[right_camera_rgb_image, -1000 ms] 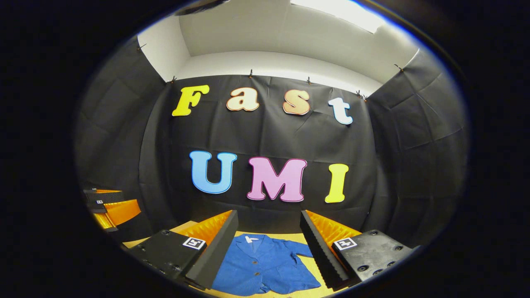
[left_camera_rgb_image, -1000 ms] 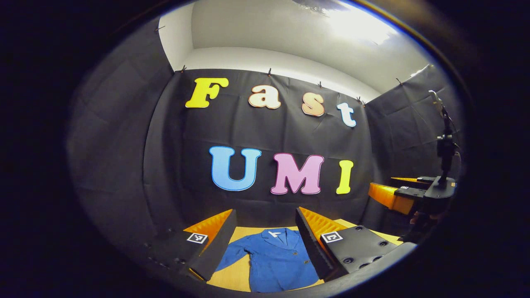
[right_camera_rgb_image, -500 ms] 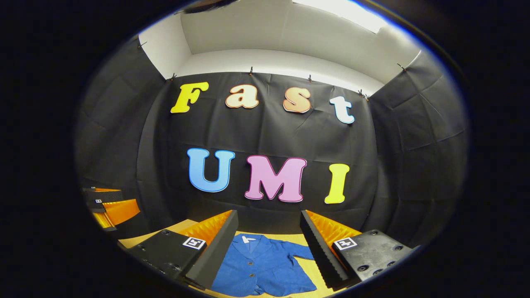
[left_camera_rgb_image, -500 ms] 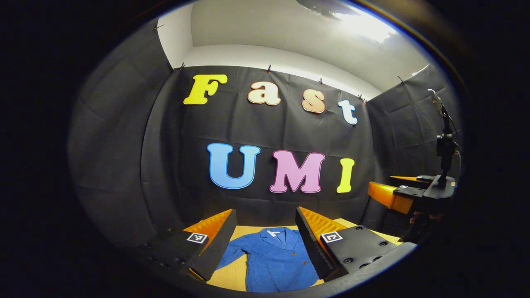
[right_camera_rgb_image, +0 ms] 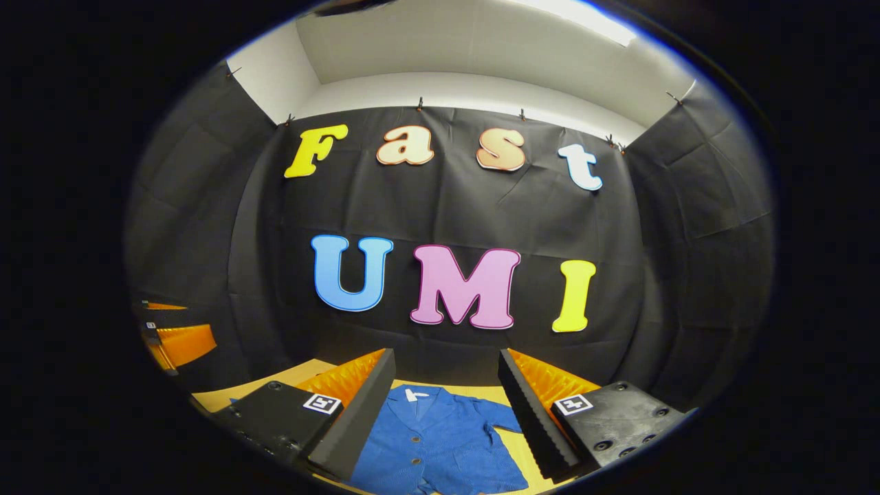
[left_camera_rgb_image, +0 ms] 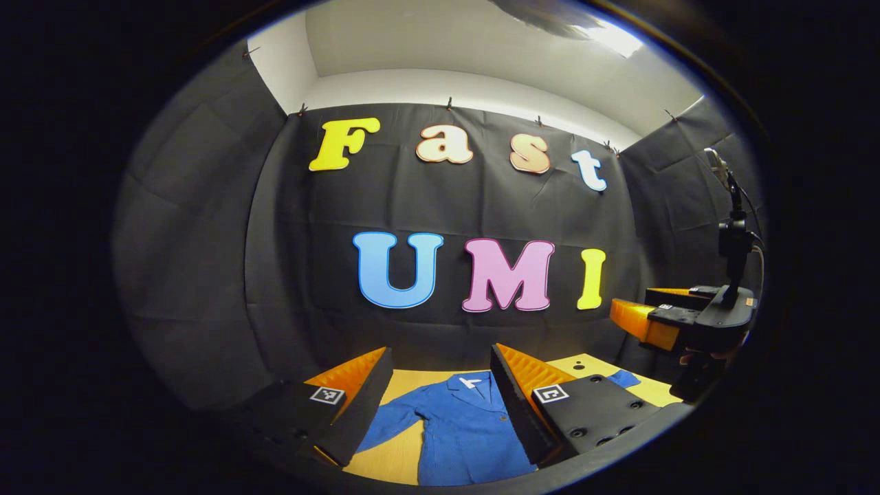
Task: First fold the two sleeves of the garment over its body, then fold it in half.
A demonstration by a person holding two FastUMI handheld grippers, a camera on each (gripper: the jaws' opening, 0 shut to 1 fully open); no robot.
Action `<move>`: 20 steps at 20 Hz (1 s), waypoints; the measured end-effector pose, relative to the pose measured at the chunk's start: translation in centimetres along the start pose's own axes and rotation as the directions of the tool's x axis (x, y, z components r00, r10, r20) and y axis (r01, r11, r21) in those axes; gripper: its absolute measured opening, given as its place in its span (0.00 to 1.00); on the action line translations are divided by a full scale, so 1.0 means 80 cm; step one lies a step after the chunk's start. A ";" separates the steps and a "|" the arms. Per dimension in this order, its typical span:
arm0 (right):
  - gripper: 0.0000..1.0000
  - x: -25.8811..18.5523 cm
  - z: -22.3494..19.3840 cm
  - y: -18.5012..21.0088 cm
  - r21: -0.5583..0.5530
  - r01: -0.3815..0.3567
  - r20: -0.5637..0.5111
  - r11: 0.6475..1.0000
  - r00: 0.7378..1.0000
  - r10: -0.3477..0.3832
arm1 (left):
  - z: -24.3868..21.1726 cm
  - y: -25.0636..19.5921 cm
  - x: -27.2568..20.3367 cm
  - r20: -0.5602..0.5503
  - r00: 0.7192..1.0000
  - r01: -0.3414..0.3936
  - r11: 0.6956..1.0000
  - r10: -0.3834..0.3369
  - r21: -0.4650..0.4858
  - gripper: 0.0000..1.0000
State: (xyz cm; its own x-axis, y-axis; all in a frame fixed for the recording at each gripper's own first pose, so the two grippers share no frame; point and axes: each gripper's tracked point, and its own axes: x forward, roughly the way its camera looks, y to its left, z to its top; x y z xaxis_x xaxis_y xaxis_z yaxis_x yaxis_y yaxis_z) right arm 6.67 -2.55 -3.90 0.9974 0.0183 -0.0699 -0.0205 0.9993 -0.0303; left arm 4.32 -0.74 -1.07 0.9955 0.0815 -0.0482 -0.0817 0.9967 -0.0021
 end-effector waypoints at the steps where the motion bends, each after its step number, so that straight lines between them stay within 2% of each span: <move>1: 0.96 0.009 -0.009 -0.006 0.003 0.004 -0.011 1.000 1.000 -0.004 | -0.001 -0.002 0.005 -0.004 1.000 -0.002 1.000 0.002 -0.003 0.82; 6: 0.96 0.069 -0.069 -0.062 -0.071 0.047 -0.071 0.996 0.996 -0.052 | -0.007 -0.025 0.035 -0.036 0.999 0.005 1.000 -0.005 -0.011 0.82; 11: 0.96 0.138 -0.146 -0.158 -0.088 0.136 -0.171 0.987 0.974 -0.150 | -0.016 -0.050 0.077 -0.062 0.998 -0.014 1.000 0.014 0.000 0.82; 16: 0.96 0.199 -0.231 -0.261 -0.160 0.203 -0.266 0.966 0.933 -0.240 | -0.030 -0.081 0.125 -0.095 0.995 -0.028 1.000 0.027 -0.012 0.82; 20: 0.96 0.223 -0.304 -0.343 -0.209 0.262 -0.364 0.942 0.873 -0.324 | -0.042 -0.114 0.159 -0.134 0.991 -0.009 1.000 0.007 -0.013 0.82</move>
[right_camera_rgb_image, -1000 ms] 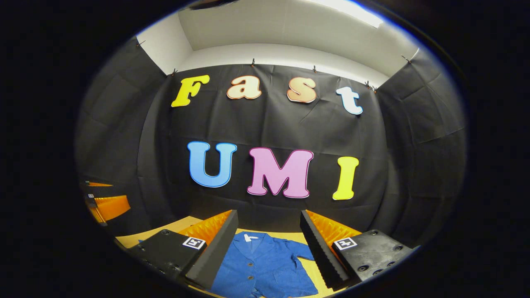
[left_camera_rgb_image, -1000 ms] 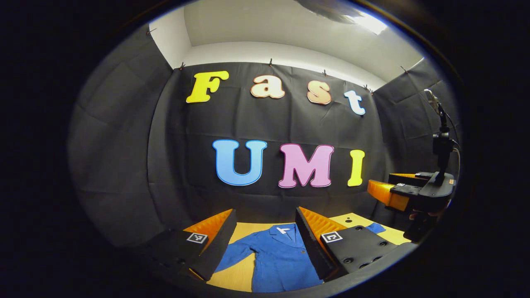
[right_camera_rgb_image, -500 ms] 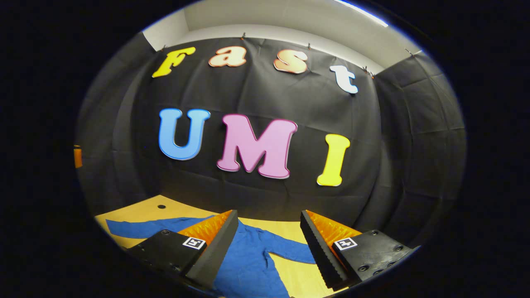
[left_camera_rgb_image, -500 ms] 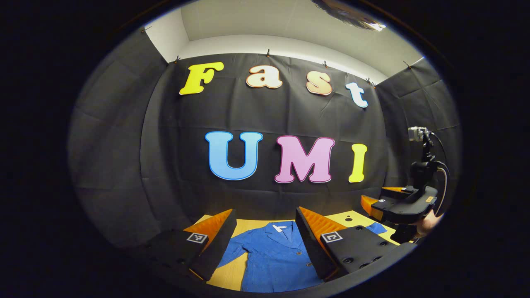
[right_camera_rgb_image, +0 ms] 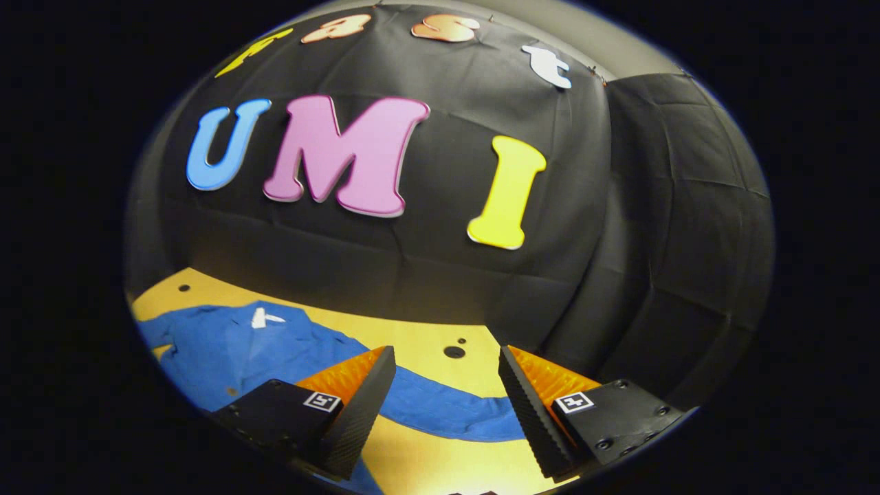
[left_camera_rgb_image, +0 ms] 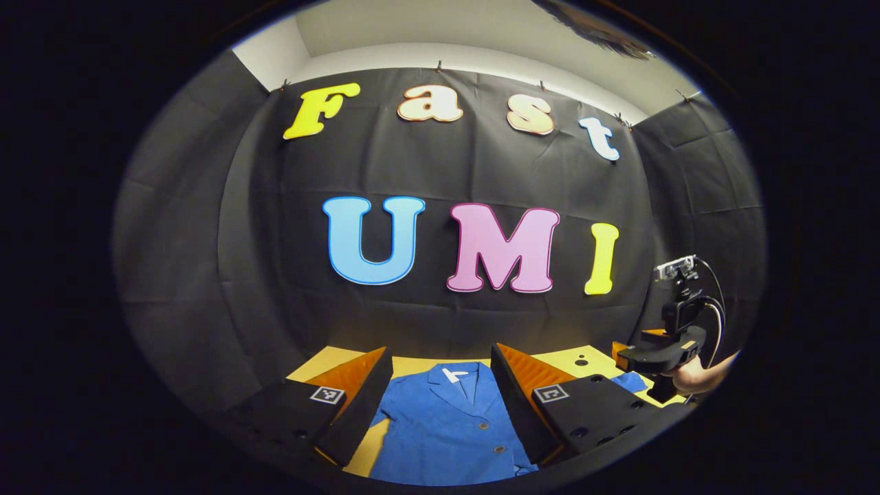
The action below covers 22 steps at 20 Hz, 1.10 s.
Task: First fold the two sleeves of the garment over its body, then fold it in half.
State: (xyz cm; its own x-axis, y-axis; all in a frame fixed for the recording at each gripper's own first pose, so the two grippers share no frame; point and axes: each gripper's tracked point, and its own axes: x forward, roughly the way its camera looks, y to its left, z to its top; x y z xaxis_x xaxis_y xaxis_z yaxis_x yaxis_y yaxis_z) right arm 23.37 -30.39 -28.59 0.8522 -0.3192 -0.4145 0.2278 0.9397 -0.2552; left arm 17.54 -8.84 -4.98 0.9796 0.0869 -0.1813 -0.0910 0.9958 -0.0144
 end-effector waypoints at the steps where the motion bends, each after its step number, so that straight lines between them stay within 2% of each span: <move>1: 0.96 0.014 -0.017 -0.014 -0.011 0.017 -0.030 1.000 0.999 -0.017 | -0.001 -0.009 0.009 -0.010 1.000 0.010 1.000 -0.010 0.004 0.82; 4: 0.96 0.063 -0.077 -0.052 -0.031 0.049 -0.139 0.998 0.989 -0.053 | -0.007 -0.033 0.031 -0.038 0.999 0.039 0.999 -0.038 0.022 0.82; 6: 0.97 0.093 -0.119 -0.080 -0.025 0.076 -0.240 0.997 0.968 -0.080 | -0.013 -0.049 0.046 -0.071 0.996 0.063 0.997 -0.060 0.036 0.82; 8: 0.98 0.116 -0.159 -0.099 -0.018 0.117 -0.340 0.993 0.933 -0.117 | -0.020 -0.073 0.055 -0.096 0.990 0.108 0.993 -0.103 0.054 0.82; 11: 0.98 0.127 -0.206 -0.127 0.004 0.170 -0.453 0.985 0.879 -0.150 | -0.015 -0.092 0.071 -0.098 0.987 0.139 0.986 -0.130 0.096 0.82; 13: 0.97 0.128 -0.235 -0.141 0.030 0.210 -0.529 0.977 0.833 -0.163 | -0.012 -0.104 0.081 -0.091 0.985 0.155 0.979 -0.143 0.130 0.82; 17: 0.99 0.112 -0.283 -0.140 0.133 0.262 -0.676 0.956 0.729 -0.105 | -0.018 -0.128 0.100 -0.106 0.977 0.199 0.973 -0.186 0.121 0.82; 20: 0.99 0.104 -0.301 -0.134 0.162 0.275 -0.726 0.948 0.684 -0.074 | -0.019 -0.133 0.107 -0.110 0.976 0.202 0.972 -0.190 0.120 0.82; 21: 0.90 0.104 -0.296 -0.129 0.197 0.269 -0.728 0.943 0.684 -0.043 | -0.019 -0.132 0.108 -0.112 0.976 0.200 0.972 -0.186 0.124 0.82; 22: 1.00 0.105 -0.294 -0.130 0.213 0.286 -0.728 0.934 0.684 -0.044 | -0.020 -0.131 0.109 -0.114 0.977 0.195 0.973 -0.181 0.126 0.82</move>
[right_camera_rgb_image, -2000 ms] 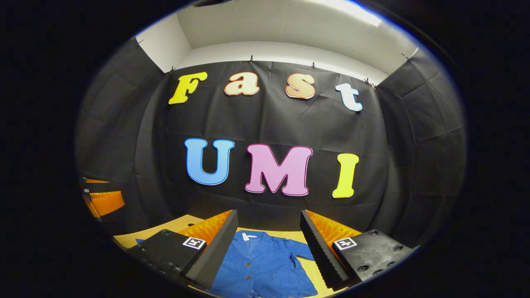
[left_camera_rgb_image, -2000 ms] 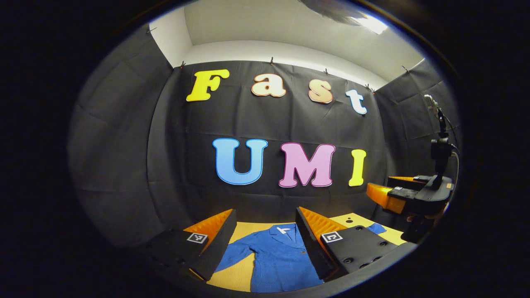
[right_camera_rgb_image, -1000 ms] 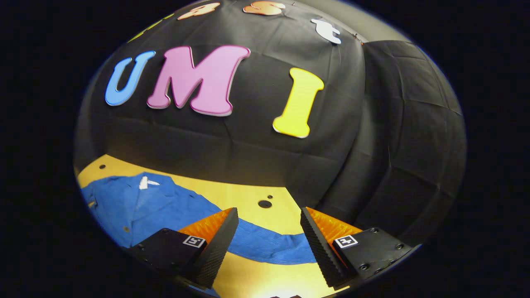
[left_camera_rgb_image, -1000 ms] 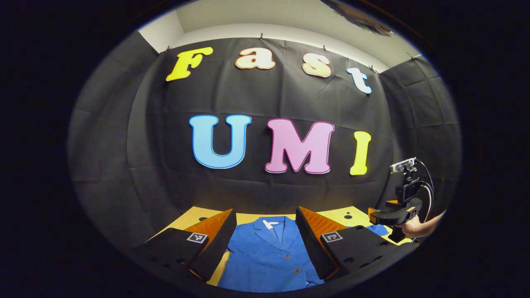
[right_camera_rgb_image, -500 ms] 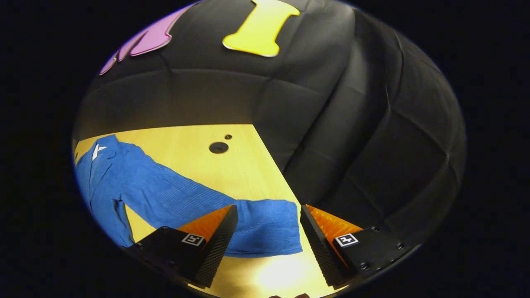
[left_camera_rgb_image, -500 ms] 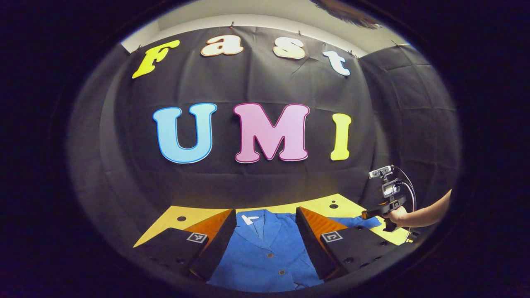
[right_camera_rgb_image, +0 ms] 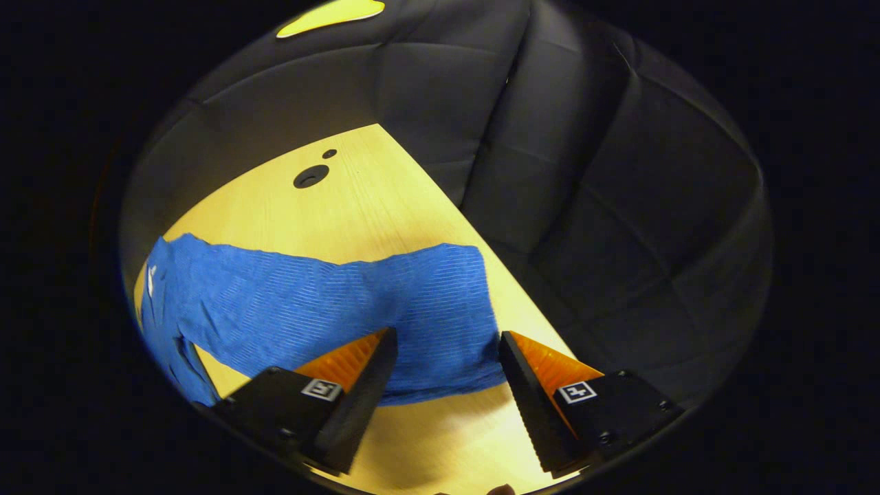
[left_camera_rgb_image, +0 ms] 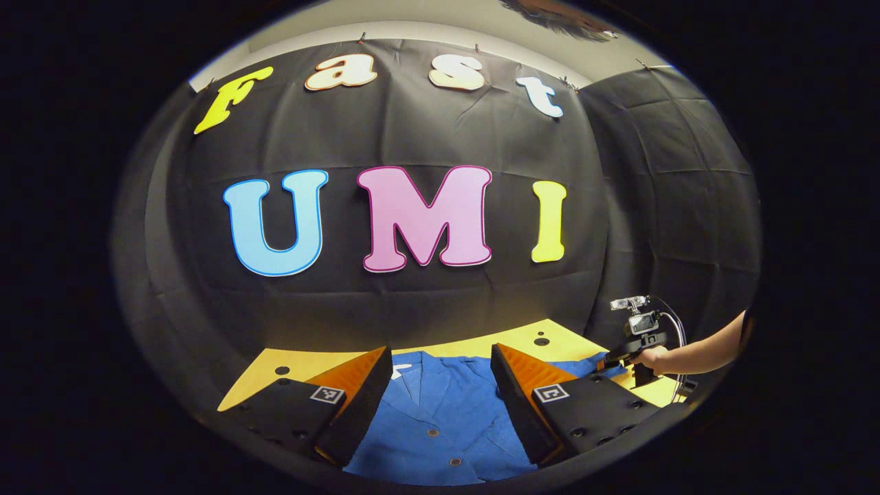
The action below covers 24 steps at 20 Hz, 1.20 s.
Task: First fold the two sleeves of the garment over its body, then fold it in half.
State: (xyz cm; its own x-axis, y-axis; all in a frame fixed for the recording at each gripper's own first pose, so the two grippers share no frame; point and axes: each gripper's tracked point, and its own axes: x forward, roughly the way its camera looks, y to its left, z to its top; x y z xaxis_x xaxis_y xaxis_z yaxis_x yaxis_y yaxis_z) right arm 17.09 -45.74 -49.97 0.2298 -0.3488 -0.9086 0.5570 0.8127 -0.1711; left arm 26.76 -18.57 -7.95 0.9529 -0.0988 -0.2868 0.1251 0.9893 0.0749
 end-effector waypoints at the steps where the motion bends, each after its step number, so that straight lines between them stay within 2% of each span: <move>1: 0.94 0.000 -0.005 0.001 0.036 -0.013 -0.024 0.999 1.000 0.014 | -0.002 0.002 0.000 -0.001 1.000 -0.005 1.000 0.005 -0.002 0.82; 3: 0.90 0.005 -0.003 0.006 0.061 -0.025 -0.013 0.998 1.000 0.026 | -0.003 0.005 0.001 -0.003 1.000 -0.016 1.000 0.016 -0.009 0.82; 4: 0.96 0.004 -0.002 0.009 0.039 -0.037 -0.007 0.999 0.999 0.037 | -0.004 0.006 0.001 -0.007 1.000 -0.022 1.000 0.022 -0.012 0.82; 5: 0.70 0.004 0.001 0.016 0.021 -0.052 0.009 0.998 0.999 0.052 | -0.005 0.008 0.001 -0.009 1.000 -0.028 0.999 0.028 -0.015 0.82; 7: 0.18 0.009 0.000 0.023 -0.009 -0.033 0.026 0.999 0.999 0.033 | -0.006 0.009 0.000 -0.012 0.999 -0.037 0.999 0.037 -0.020 0.82; 8: 0.07 0.011 0.000 0.028 -0.027 -0.049 0.030 0.998 0.998 0.050 | -0.007 0.010 0.000 -0.012 0.999 -0.042 0.999 0.042 -0.021 0.82; 10: 0.05 0.005 -0.007 0.052 -0.030 -0.133 0.012 0.991 0.991 0.133 | -0.008 0.014 -0.005 -0.014 0.998 -0.054 0.998 0.054 -0.024 0.82; 12: 0.05 -0.009 0.001 0.063 -0.059 -0.146 0.036 0.988 0.988 0.148 | -0.008 0.019 -0.011 -0.011 0.997 -0.072 0.997 0.072 -0.035 0.82; 15: 0.05 -0.046 0.021 0.102 -0.092 -0.217 0.116 0.972 0.967 0.227 | -0.004 0.032 -0.031 0.001 0.995 -0.101 0.994 0.101 -0.045 0.82; 17: 0.05 -0.066 0.024 0.134 -0.129 -0.272 0.117 0.954 0.951 0.287 | -0.006 0.045 -0.046 0.006 0.993 -0.121 0.992 0.122 -0.047 0.82; 20: 0.04 -0.122 0.036 0.222 -0.137 -0.394 0.122 0.909 0.904 0.410 | -0.011 0.065 -0.069 0.003 0.990 -0.140 0.988 0.141 -0.060 0.82; 24: 0.04 -0.185 0.012 0.348 -0.241 -0.540 0.069 0.806 0.819 0.570 | -0.011 0.098 -0.105 0.014 0.981 -0.190 0.979 0.191 -0.077 0.82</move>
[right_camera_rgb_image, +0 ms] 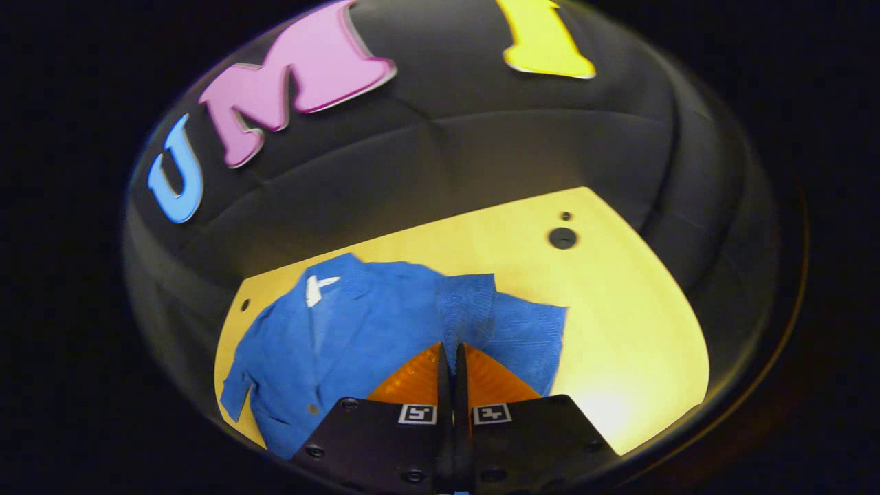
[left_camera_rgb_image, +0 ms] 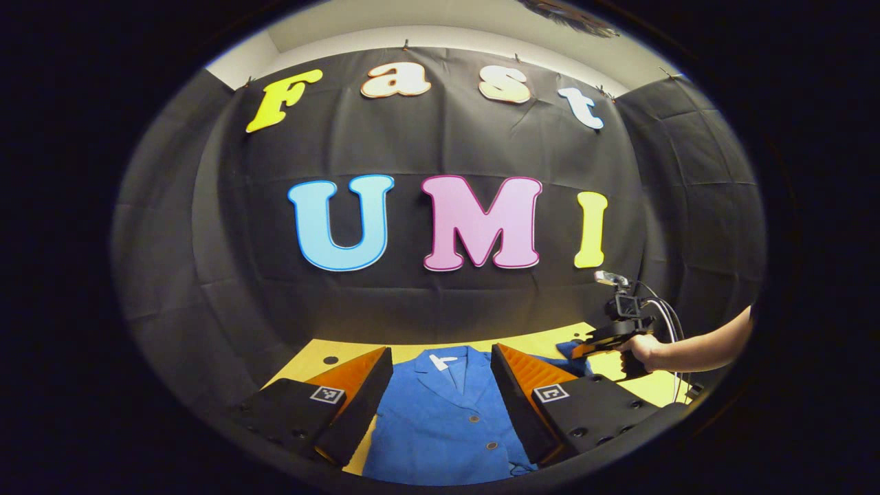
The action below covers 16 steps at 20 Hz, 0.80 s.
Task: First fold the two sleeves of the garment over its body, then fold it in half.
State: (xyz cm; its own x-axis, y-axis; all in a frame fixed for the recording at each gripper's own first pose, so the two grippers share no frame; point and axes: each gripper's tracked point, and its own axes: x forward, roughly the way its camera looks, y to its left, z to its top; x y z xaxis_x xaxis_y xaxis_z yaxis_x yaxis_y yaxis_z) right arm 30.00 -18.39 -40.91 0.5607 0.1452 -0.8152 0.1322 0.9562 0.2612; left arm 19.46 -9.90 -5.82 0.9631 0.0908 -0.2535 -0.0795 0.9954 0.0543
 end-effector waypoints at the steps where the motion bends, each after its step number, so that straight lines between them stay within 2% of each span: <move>1: 0.04 0.005 0.000 0.036 -0.029 -0.042 -0.002 0.999 0.999 0.042 | -0.002 0.012 -0.008 0.001 1.000 -0.018 1.000 0.018 -0.003 0.82; 3: 0.04 0.001 -0.017 0.095 -0.071 -0.128 -0.034 0.989 0.991 0.126 | -0.008 0.031 -0.029 -0.003 0.999 -0.045 0.999 0.045 0.014 0.82; 7: 0.04 0.006 -0.046 0.199 -0.149 -0.250 -0.106 0.957 0.966 0.236 | -0.022 0.080 -0.067 -0.016 0.994 -0.109 0.994 0.109 0.011 0.82; 8: 0.04 -0.001 -0.052 0.236 -0.163 -0.283 -0.127 0.945 0.956 0.264 | -0.028 0.091 -0.076 -0.024 0.991 -0.131 0.991 0.131 -0.006 0.82; 11: 0.05 -0.010 -0.078 0.303 -0.140 -0.388 -0.192 0.911 0.913 0.359 | -0.048 0.123 -0.102 -0.055 0.979 -0.198 0.979 0.195 -0.057 0.82; 13: 0.04 0.011 -0.104 0.342 -0.134 -0.397 -0.216 0.908 0.906 0.365 | -0.060 0.143 -0.117 -0.075 0.969 -0.240 0.968 0.235 -0.076 0.82; 14: 0.08 0.017 -0.112 0.349 -0.129 -0.390 -0.209 0.912 0.910 0.359 | -0.065 0.151 -0.124 -0.082 0.964 -0.260 0.962 0.253 -0.085 0.82; 15: 0.00 0.025 -0.115 0.355 -0.113 -0.378 -0.197 0.919 0.915 0.352 | -0.068 0.161 -0.129 -0.088 0.959 -0.277 0.956 0.269 -0.096 0.82; 16: 0.55 0.028 -0.114 0.359 -0.100 -0.369 -0.184 0.924 0.920 0.347 | -0.073 0.170 -0.133 -0.092 0.955 -0.292 0.950 0.283 -0.109 0.82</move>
State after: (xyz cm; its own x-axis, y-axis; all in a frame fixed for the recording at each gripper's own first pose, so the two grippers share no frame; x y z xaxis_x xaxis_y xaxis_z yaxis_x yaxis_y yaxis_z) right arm 27.57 11.70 -39.99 0.4115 0.5121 -0.7539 -0.1660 0.8555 0.4905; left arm 6.61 2.83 -8.04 0.8731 0.3715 -0.3157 -0.3853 0.9226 0.0202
